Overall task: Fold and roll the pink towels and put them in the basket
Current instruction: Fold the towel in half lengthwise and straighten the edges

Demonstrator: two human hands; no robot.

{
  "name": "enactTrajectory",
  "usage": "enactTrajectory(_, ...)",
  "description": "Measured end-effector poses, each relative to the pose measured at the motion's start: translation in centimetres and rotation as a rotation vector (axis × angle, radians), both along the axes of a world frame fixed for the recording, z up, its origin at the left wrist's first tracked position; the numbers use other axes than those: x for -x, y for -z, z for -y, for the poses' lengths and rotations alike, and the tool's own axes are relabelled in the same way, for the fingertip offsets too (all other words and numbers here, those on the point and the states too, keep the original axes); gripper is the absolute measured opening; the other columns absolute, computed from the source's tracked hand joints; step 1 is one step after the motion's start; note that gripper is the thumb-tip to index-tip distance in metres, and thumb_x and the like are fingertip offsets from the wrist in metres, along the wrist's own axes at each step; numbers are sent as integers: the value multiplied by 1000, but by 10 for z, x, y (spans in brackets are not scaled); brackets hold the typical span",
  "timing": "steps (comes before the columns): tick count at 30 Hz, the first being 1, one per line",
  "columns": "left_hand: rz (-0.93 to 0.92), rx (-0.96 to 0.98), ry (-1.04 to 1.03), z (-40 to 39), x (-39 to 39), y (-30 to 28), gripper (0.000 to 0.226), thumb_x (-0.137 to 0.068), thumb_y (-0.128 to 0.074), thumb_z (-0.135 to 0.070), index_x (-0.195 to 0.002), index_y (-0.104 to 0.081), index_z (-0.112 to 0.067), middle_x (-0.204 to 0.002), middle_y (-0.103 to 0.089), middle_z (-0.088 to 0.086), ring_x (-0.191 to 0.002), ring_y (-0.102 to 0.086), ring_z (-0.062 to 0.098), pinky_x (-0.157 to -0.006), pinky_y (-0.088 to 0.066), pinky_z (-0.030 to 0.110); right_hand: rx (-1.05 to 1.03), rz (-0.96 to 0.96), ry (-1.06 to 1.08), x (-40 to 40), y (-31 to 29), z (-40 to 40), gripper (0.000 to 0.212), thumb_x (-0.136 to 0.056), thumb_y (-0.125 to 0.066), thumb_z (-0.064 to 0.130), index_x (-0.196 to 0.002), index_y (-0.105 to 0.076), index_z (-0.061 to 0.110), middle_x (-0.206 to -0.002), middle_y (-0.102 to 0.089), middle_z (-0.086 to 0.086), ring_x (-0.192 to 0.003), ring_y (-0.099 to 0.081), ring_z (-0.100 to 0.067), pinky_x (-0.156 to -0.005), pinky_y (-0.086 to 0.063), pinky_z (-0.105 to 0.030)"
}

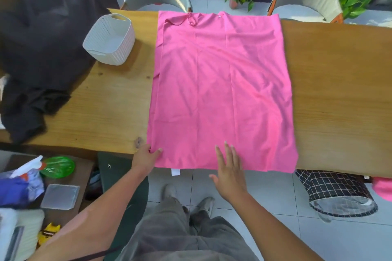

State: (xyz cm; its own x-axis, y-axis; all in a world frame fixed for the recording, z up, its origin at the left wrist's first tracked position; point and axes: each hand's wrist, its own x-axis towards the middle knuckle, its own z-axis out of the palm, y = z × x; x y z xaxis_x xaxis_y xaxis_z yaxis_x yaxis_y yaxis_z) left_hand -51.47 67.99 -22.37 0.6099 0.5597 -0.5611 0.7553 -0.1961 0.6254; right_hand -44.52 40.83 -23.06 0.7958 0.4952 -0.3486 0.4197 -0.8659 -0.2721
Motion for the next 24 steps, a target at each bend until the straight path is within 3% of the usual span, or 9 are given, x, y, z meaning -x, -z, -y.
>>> enactTrajectory(2,36,94,28,-3,5,-7,22,-96,-68,-24,-116,-61,-18,-100,-67,-3,-97,-66,26,-88,-56,42,22,-41,-53,10,3,-24,103,-93,-65,41,-158,14,27,-164,25,-6,-151,22,-28,-118,12,-41)
enactTrajectory(5,24,197,68,-7,14,-10,23,-95,-69,-19,-117,-61,-17,-107,-70,3,-96,-70,25,-88,-59,46,71,-41,-134,22,10,-54,102,-94,-65,37,-158,13,25,-165,21,-9,-152,19,-30,-122,9,-43)
enactTrajectory(8,17,252,88,-10,22,-4,24,-94,-71,-18,-116,-63,-13,-99,-75,7,-84,-76,20,-84,-61,40,69,-20,-132,28,16,-75,80,-97,-60,29,-159,-10,21,-168,0,-9,-154,2,-29,-124,-1,-42)
enactTrajectory(10,33,249,99,-16,24,-1,21,-94,-71,-17,-114,-65,-14,-95,-76,5,-78,-76,15,-79,-61,33,61,27,-81,27,15,-86,64,-95,-58,14,-152,-30,16,-165,-18,-9,-152,-12,-28,-124,-11,-42)
enactTrajectory(12,22,225,74,-23,26,4,9,-96,-69,-20,-102,-67,-14,-91,-75,2,-71,-75,14,-73,-59,31,82,53,-53,24,12,-93,60,-90,-54,1,-147,-39,13,-160,-29,-11,-148,-22,-29,-121,-20,-43)
enactTrajectory(14,-24,159,17,-31,28,11,23,-97,-67,-24,-79,-58,-13,-79,-69,-2,-61,-69,12,-64,-52,26,90,76,-47,20,9,-97,52,-91,-50,3,-142,-46,12,-154,-39,-10,-143,-32,-29,-116,-28,-41)
enactTrajectory(16,-55,96,-5,-36,30,15,33,-97,-67,-25,-70,-50,-15,-72,-64,-2,-60,-63,11,-55,-45,19,77,96,-41,18,5,-100,41,-94,-49,7,-135,-54,11,-146,-49,-8,-136,-40,-29,-109,-34,-40)
enactTrajectory(21,24,33,6,-43,33,14,30,-97,-66,-31,-71,-60,-16,-71,-67,-1,-67,-60,15,-62,-41,27,-104,293,19,24,-7,-108,20,-72,-76,0,-90,-69,7,-98,-69,-6,-91,-65,-30,-72,-51,-39)
enactTrajectory(24,46,-31,-1,-45,36,14,29,-96,-67,-27,-70,-61,-17,-72,-67,2,-64,-55,13,-58,-37,26,-150,323,12,26,-9,-109,23,-69,-78,-2,-87,-68,8,-95,-68,-5,-88,-64,-29,-69,-51,-38)
